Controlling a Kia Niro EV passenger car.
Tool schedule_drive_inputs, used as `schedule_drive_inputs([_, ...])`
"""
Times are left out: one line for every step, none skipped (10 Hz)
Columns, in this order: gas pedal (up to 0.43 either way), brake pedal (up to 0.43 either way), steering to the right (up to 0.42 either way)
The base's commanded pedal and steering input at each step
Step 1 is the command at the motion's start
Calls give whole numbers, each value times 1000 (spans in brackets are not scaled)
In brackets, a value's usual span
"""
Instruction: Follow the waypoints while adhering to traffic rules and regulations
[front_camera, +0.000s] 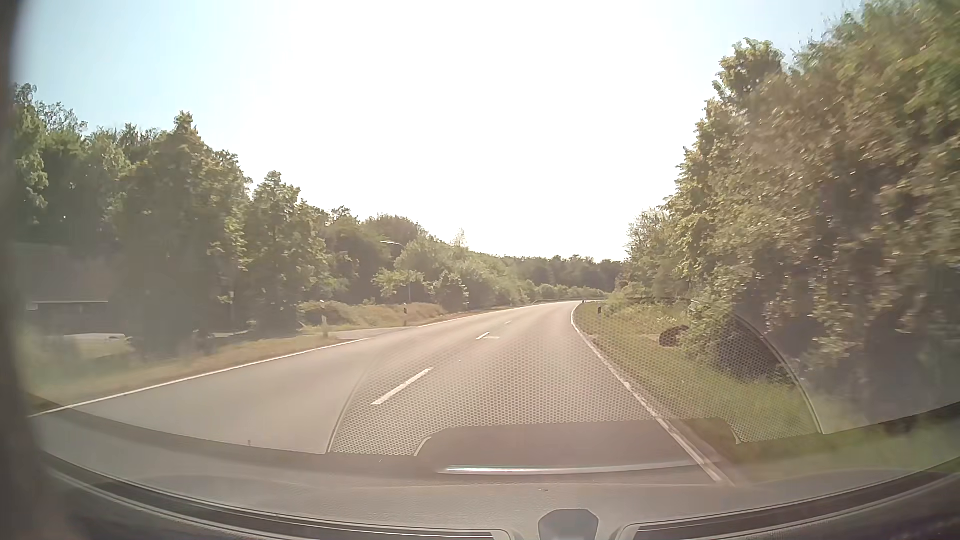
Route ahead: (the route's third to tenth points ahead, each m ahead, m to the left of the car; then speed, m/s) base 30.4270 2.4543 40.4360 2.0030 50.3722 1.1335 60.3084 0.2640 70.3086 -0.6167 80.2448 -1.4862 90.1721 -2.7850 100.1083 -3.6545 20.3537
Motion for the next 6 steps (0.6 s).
schedule_drive_inputs([248, 6, 21])
schedule_drive_inputs([248, 6, 21])
schedule_drive_inputs([248, 6, 21])
schedule_drive_inputs([248, 6, 21])
schedule_drive_inputs([248, 6, 20])
schedule_drive_inputs([248, 6, 20])
